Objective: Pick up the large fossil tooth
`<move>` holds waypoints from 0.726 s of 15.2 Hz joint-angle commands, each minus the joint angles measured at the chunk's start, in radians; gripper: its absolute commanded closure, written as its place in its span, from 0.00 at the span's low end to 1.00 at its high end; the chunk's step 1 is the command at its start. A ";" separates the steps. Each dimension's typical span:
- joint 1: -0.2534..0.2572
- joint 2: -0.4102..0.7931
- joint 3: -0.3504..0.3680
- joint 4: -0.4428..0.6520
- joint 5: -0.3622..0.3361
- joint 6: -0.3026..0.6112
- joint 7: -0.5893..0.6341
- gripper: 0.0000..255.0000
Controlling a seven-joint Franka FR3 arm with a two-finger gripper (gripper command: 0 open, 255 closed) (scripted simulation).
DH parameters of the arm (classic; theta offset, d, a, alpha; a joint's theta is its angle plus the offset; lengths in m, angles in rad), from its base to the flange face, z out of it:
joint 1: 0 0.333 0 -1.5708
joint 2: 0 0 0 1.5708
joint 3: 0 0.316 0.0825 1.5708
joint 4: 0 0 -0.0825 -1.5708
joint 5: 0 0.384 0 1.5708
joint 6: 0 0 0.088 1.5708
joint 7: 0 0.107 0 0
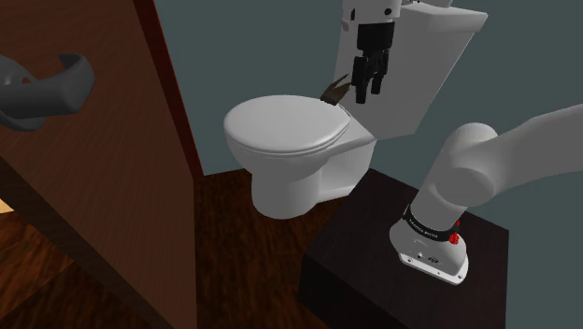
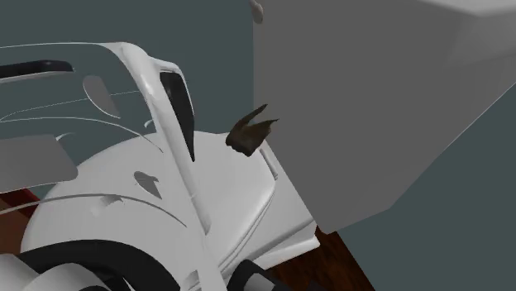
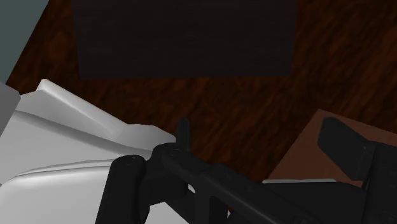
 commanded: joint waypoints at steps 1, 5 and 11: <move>0.000 0.000 0.000 0.000 0.000 0.000 0.000 0.00; -0.016 0.089 -0.074 0.030 -0.091 0.028 -0.117 0.00; -0.034 0.251 -0.175 0.109 -0.206 0.081 -0.284 0.00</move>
